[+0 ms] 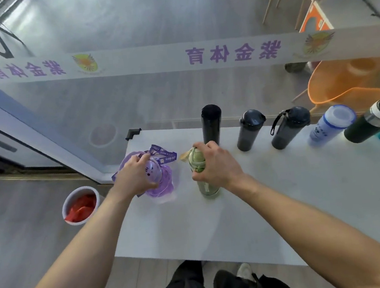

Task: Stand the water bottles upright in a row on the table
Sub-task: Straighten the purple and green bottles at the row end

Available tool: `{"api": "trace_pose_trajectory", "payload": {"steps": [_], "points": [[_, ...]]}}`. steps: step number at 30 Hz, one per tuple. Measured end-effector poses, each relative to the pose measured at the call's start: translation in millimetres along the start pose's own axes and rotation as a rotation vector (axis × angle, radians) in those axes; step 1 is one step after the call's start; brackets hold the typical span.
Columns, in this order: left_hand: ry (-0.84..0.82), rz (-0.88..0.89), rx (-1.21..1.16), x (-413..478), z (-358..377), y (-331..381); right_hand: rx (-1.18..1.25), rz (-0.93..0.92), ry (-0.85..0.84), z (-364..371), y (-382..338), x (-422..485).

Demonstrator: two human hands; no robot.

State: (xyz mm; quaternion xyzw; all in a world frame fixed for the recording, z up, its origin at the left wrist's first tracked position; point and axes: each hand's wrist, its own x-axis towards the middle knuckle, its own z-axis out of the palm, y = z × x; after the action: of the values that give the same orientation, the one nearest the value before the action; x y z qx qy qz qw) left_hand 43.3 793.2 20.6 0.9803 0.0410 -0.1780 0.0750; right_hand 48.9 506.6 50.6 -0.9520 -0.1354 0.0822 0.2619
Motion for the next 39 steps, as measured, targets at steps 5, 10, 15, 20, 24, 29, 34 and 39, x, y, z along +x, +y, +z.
{"api": "trace_pose_trajectory", "payload": {"steps": [5, 10, 15, 20, 24, 29, 34, 39], "points": [[0.035, 0.101, -0.004, 15, 2, -8, 0.002, 0.101, 0.054, 4, -17, 37], [0.014, 0.161, -0.013, 36, -8, -36, 0.067, 0.118, 0.135, 7, -41, 72], [0.016, 0.169, -0.020, 64, -18, -60, 0.057, 0.116, 0.200, 11, -63, 119], [0.036, 0.172, -0.048, 82, -21, -79, 0.048, 0.155, 0.168, 20, -68, 151], [0.032, 0.194, -0.053, 89, -25, -84, 0.061, 0.190, 0.201, 24, -68, 164], [0.047, 0.219, -0.076, 92, -32, -83, 0.021, 0.209, 0.153, 22, -65, 167], [0.018, 0.257, -0.103, 101, -38, -78, -0.044, 0.240, 0.051, 18, -69, 161], [-0.066, 0.233, -0.094, 107, -42, -82, 0.015, 0.350, 0.139, 19, -71, 125]]}}
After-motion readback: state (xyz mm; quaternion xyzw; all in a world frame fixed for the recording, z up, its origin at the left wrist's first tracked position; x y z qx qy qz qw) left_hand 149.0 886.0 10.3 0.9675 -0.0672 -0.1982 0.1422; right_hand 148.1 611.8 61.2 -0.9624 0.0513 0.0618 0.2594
